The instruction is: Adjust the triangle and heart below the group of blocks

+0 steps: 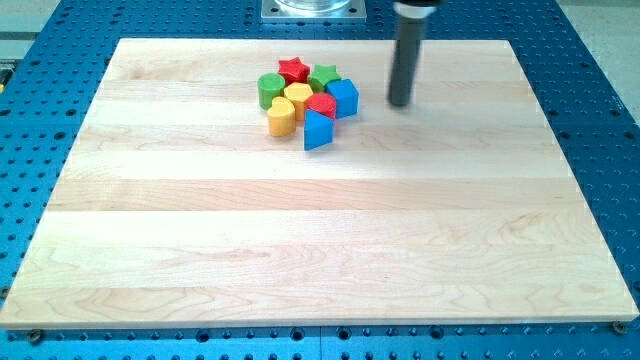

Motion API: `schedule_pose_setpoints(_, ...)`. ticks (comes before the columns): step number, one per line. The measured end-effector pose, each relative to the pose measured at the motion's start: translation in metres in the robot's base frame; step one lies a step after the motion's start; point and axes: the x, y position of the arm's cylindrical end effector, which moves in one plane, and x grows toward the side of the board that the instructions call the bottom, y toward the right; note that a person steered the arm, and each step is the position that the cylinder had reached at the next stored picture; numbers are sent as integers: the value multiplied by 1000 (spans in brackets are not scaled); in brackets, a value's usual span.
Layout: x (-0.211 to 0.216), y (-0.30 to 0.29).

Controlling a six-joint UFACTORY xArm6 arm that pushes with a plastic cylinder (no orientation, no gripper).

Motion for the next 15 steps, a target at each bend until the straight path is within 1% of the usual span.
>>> schedule_pose_setpoints(1, -1, 47)
schedule_pose_setpoints(2, -1, 62)
schedule_pose_setpoints(3, 62, -13)
schedule_pose_setpoints(4, 98, -121)
schedule_pose_setpoints(5, 84, -146)
schedule_pose_setpoints(6, 81, -147)
schedule_pose_setpoints(7, 64, -156)
schedule_pose_setpoints(8, 71, -160)
schedule_pose_setpoints(9, 105, -169)
schedule_pose_setpoints(10, 98, -225)
schedule_pose_setpoints(13, 69, -226)
schedule_pose_setpoints(15, 69, -222)
